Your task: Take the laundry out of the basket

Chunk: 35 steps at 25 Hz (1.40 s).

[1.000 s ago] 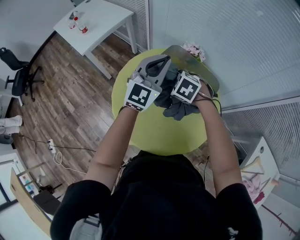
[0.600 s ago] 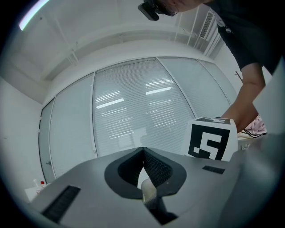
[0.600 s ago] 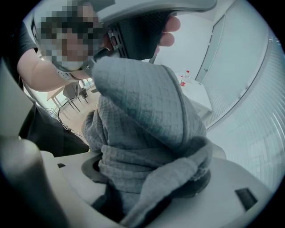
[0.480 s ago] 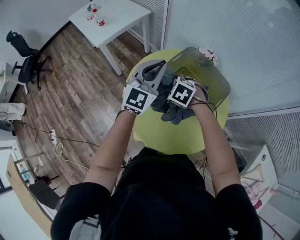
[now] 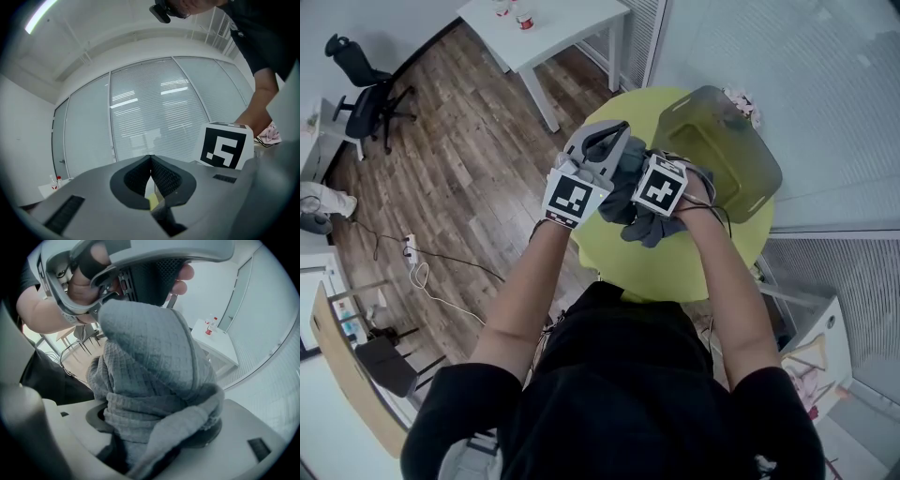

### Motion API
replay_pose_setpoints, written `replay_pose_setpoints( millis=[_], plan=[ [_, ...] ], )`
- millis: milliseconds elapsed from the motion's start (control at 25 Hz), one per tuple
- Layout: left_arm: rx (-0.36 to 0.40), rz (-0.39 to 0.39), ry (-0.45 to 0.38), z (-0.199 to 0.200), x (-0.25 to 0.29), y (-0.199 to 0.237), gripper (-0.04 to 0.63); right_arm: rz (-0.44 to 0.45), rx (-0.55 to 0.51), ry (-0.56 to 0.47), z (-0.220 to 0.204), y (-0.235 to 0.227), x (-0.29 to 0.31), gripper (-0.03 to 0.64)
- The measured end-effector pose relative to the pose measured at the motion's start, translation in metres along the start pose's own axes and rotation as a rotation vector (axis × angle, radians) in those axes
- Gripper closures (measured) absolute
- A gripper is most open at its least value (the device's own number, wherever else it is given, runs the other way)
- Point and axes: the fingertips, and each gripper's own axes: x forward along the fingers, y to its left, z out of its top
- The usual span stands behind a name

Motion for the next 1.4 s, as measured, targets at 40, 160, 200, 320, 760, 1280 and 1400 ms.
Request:
replay_pose_setpoints(
  millis=[40, 160, 200, 320, 760, 1280, 1400],
  plan=[
    [-0.003, 0.002, 0.003, -0.003, -0.003, 0.001, 0.585, 0.006, -0.002, -0.006, 0.002, 0.003, 0.003, 0.239],
    [-0.015, 0.006, 0.019, -0.014, -0.011, 0.001, 0.586, 0.025, -0.013, -0.016, 0.008, 0.01, 0.013, 0.239],
    [-0.02, 0.006, 0.026, -0.019, -0.013, 0.001, 0.586, 0.033, -0.015, -0.011, 0.007, 0.013, 0.018, 0.239],
    [-0.035, 0.01, 0.045, -0.033, -0.017, -0.002, 0.586, 0.049, -0.015, -0.006, 0.002, 0.018, 0.03, 0.239],
    [-0.148, 0.018, 0.1, -0.091, -0.018, -0.01, 0.586, 0.097, -0.005, 0.015, -0.021, 0.028, 0.076, 0.239],
    [-0.199, -0.001, 0.173, -0.157, -0.025, -0.026, 0.586, 0.167, -0.068, 0.073, -0.053, 0.058, 0.139, 0.239],
    [-0.229, -0.009, 0.186, -0.175, -0.03, -0.035, 0.586, 0.178, -0.064, 0.079, -0.059, 0.067, 0.154, 0.239]
  ],
)
